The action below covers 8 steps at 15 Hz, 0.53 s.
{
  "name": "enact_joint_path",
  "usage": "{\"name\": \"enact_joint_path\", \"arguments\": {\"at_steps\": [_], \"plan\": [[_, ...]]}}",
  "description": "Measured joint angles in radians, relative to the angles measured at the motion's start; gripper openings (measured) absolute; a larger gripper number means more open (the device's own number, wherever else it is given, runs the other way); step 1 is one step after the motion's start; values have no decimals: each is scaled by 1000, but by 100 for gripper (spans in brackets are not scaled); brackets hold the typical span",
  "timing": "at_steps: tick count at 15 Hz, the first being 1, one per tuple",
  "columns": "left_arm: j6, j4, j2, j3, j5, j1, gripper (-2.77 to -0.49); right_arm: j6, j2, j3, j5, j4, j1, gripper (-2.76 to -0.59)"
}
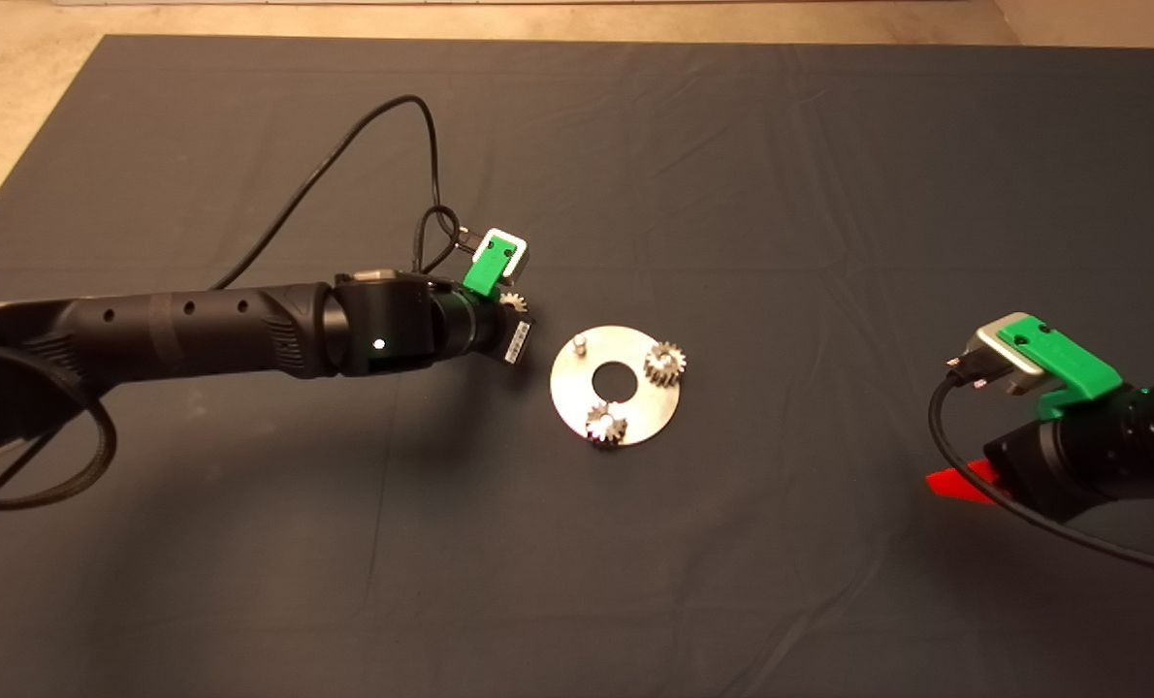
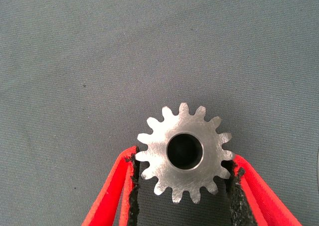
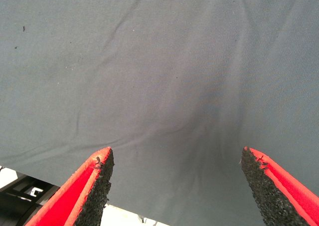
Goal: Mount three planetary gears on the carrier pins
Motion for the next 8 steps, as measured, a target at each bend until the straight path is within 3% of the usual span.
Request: {"name": "enact_joint_path", "arguments": {"at_steps": [8], "plan": [[0, 0, 0, 0, 0, 0, -246, 0, 0, 0, 0, 1, 5, -147]]}}
